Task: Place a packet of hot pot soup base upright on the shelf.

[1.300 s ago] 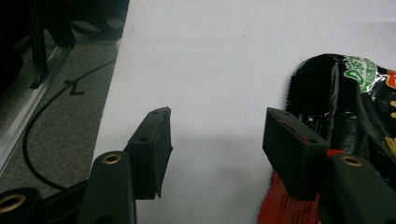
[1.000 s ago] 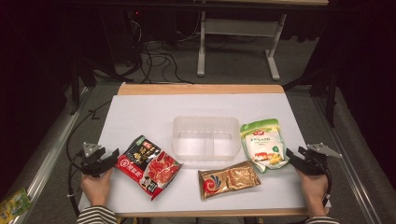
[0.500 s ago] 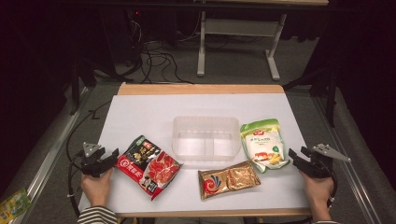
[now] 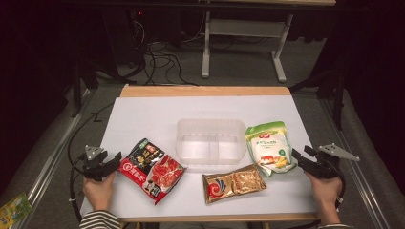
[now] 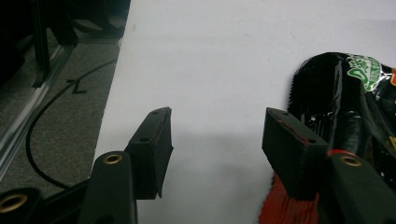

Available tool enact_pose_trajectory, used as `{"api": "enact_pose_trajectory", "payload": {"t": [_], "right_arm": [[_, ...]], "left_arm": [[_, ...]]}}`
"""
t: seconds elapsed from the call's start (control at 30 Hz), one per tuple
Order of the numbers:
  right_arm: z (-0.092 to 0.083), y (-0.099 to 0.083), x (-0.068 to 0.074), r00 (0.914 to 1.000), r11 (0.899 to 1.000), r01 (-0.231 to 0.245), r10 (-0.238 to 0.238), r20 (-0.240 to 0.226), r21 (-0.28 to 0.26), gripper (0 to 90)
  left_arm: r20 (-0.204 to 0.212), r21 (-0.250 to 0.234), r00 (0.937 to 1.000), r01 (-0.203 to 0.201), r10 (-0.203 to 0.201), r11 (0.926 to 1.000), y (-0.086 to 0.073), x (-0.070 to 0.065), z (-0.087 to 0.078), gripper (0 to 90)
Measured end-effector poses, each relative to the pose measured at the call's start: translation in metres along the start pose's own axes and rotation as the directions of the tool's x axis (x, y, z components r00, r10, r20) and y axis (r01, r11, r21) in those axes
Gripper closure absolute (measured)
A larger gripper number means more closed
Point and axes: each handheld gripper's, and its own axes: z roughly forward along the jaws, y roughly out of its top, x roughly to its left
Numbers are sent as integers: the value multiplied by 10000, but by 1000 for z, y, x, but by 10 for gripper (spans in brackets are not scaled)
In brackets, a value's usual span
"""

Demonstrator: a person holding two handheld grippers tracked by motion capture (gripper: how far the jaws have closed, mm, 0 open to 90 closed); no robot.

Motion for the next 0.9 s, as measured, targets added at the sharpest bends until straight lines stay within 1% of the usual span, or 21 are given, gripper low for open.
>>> {"api": "enact_pose_trajectory", "payload": {"t": [0.03,0.1,0.17,0.2,0.23,0.27,0.33,0.37,0.4,0.43,0.47,0.53,0.57,0.6,0.7,0.73,0.77,0.83,0.9], "right_arm": [[1,1,0,10000,10000,85,-85,-30,0,430],[2,2,0,9999,9999,99,-99,-60,51,427],[6,7,-1,9998,9995,13,-7,-192,317,418],[6,7,-1,9998,9995,13,-7,-192,317,418],[9,11,-1,9995,9983,-44,62,-310,573,398],[9,11,-1,9995,9983,-44,62,-310,573,398],[12,14,-2,9992,9966,-8,42,-401,830,396],[16,18,-1,9990,9942,31,17,-440,1077,391],[16,18,-1,9990,9942,31,17,-440,1077,391],[18,20,-2,9988,9923,110,-52,-477,1236,384],[21,25,-2,9986,9897,50,24,-520,1430,375],[23,27,-2,9986,9884,61,18,-522,1515,370],[27,33,-1,9984,9855,-15,111,-559,1694,354],[30,35,-1,9980,9844,57,55,-631,1759,348],[34,40,0,9977,9821,61,66,-670,1884,339],[40,43,0,9960,9764,25,170,-881,2158,330],[40,43,0,9960,9764,25,170,-881,2158,330],[47,46,-1,9955,9715,119,108,-943,2369,324],[51,48,-1,9939,9660,15,271,-1072,2585,314]], "left_arm": [[-5,-18,10000,5,-5,10000,0,0,0,427],[-2,-38,10000,-10,10,10000,0,0,0,428],[26,19,10000,-70,70,10000,0,0,0,439],[41,39,10000,-67,67,10000,0,-1,0,439],[63,47,9999,-85,84,10000,0,-1,1,439],[63,47,9999,-85,84,10000,0,-1,1,439],[45,32,9999,-93,92,10000,0,-1,0,437],[55,43,10000,-69,69,10000,0,-1,1,435],[55,43,10000,-69,69,10000,0,-1,1,433],[58,42,10000,-69,69,10000,0,-1,1,433],[49,32,9999,-101,101,9999,0,-1,0,432],[32,31,9999,-117,117,9999,0,-1,0,432],[8,54,9999,-138,138,9999,0,-1,1,432],[-1,58,9999,-133,133,9999,0,-1,1,432],[-26,101,9999,-166,166,9998,0,-2,1,430],[-25,160,9998,-206,207,9997,1,-2,2,424],[-25,160,9998,-206,207,9997,1,-2,2,422],[-46,80,9998,-210,210,9997,0,-2,1,421],[-44,114,9998,-214,215,9997,0,-2,1,419]]}}
